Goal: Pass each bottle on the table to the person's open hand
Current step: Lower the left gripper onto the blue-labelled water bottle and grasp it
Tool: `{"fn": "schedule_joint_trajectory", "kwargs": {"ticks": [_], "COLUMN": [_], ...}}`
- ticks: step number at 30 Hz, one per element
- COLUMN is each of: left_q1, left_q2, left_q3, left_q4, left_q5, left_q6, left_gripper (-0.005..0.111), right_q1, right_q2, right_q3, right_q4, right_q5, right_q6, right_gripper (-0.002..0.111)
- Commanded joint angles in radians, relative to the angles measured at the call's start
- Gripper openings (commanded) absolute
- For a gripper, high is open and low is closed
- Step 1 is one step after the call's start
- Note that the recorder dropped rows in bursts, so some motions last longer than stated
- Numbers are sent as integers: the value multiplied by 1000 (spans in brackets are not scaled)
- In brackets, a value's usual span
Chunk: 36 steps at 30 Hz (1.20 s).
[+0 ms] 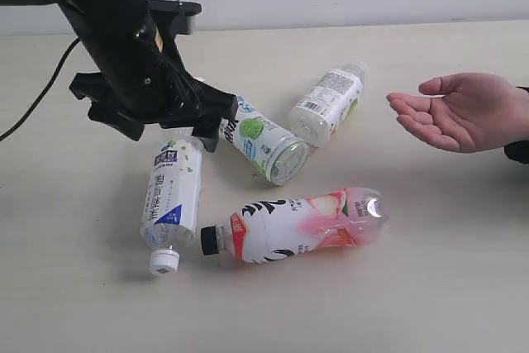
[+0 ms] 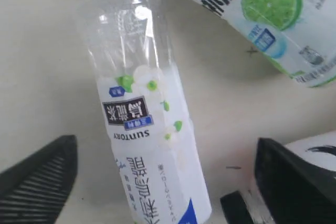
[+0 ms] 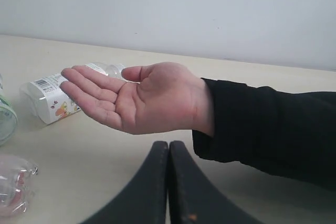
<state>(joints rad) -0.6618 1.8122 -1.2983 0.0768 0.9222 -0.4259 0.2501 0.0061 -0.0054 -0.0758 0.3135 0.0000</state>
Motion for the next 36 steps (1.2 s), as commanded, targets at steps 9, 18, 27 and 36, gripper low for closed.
{"fn": "schedule_joint_trajectory", "kwargs": {"ticks": [9,18,27,36], "left_q1": [12,64,97,138], "left_q2": [137,178,178,170], "left_q3": [-2,36,66,66], "left_q4": [90,3,-77,-66], "left_q5": [-41,-96,-113,-77], "left_q6": [-155,-48,28,3], "left_gripper": [95,95,71,0], "right_q1": [-5,-5,-5,-5], "right_q2": [-6,-6,-6,-6], "right_q3": [5,5,5,5], "right_q4": [-1,-1,-1,-1], "right_q5": [-5,-5,-5,-5], "right_q6": [0,0,0,0], "right_gripper": [0,0,0,0]}}
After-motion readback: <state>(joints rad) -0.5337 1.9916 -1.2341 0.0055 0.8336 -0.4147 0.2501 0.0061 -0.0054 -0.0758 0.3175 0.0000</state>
